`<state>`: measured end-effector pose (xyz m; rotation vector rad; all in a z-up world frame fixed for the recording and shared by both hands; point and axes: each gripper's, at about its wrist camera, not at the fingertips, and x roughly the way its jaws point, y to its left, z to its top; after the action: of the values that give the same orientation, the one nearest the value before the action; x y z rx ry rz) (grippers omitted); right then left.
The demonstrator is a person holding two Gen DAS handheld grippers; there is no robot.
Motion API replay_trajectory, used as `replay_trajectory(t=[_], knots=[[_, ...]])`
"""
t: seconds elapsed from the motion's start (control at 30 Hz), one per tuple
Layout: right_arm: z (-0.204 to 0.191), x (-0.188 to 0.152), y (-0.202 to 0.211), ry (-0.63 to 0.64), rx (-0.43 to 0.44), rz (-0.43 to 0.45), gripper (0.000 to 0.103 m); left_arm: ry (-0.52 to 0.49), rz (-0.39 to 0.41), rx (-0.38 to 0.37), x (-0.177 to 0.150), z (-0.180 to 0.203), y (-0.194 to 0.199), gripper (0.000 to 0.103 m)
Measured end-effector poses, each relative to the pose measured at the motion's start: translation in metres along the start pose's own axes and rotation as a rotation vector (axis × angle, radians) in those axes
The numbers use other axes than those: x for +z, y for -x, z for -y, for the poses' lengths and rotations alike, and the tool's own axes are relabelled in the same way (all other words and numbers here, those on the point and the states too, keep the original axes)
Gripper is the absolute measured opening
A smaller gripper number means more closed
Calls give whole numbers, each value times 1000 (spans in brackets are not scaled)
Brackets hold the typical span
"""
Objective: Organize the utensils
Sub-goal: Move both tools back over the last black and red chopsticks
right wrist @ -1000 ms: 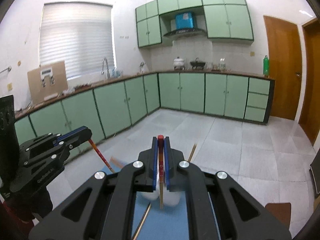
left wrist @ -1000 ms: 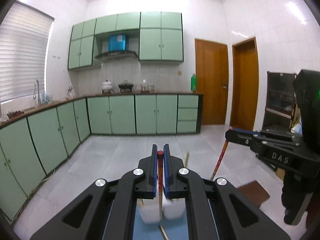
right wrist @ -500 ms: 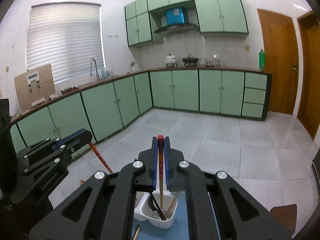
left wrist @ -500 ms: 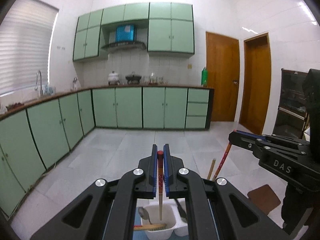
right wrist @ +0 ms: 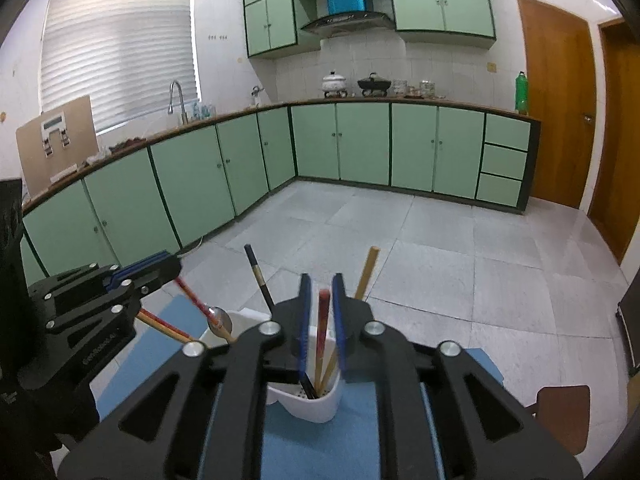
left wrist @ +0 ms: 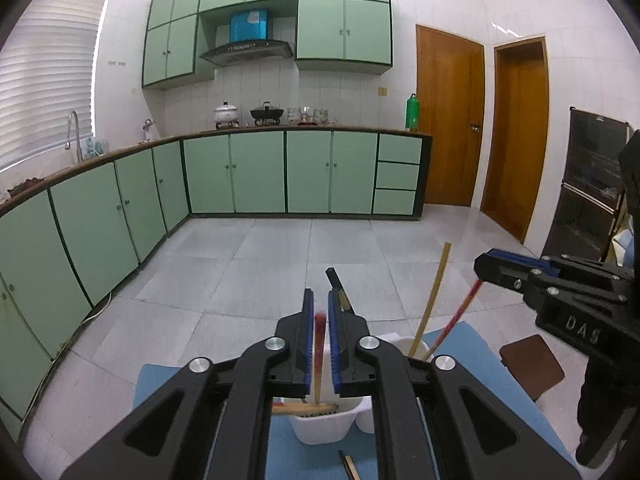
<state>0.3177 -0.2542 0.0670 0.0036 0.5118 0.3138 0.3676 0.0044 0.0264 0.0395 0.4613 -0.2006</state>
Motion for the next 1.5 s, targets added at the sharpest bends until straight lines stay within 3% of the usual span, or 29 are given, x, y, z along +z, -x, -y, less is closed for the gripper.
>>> replay_trajectory(t=[0.07, 0.2, 0.4, 0.57, 0.77, 1.0, 1.5], knots=[[5, 1, 17, -14, -18, 32, 36, 3, 25, 3, 1, -1, 16, 21], [13, -5, 52, -34, -27, 78, 43, 23, 59, 6, 1, -6, 47, 35], [11, -44, 99, -35, -45, 112, 75, 38, 81, 25, -32, -5, 94, 60], [-3, -94, 118, -40, -43, 89, 86, 79, 39, 32, -77, -6, 114, 66], [-22, -150, 124, -38, -37, 49, 90, 97, -55, 52, -140, -8, 120, 68], [-36, -207, 110, -97, -19, -66, 92, 100, -151, 86, -198, -10, 115, 68], [-58, -265, 88, -77, -21, -218, 92, 96, -290, 108, -247, -12, 104, 68]])
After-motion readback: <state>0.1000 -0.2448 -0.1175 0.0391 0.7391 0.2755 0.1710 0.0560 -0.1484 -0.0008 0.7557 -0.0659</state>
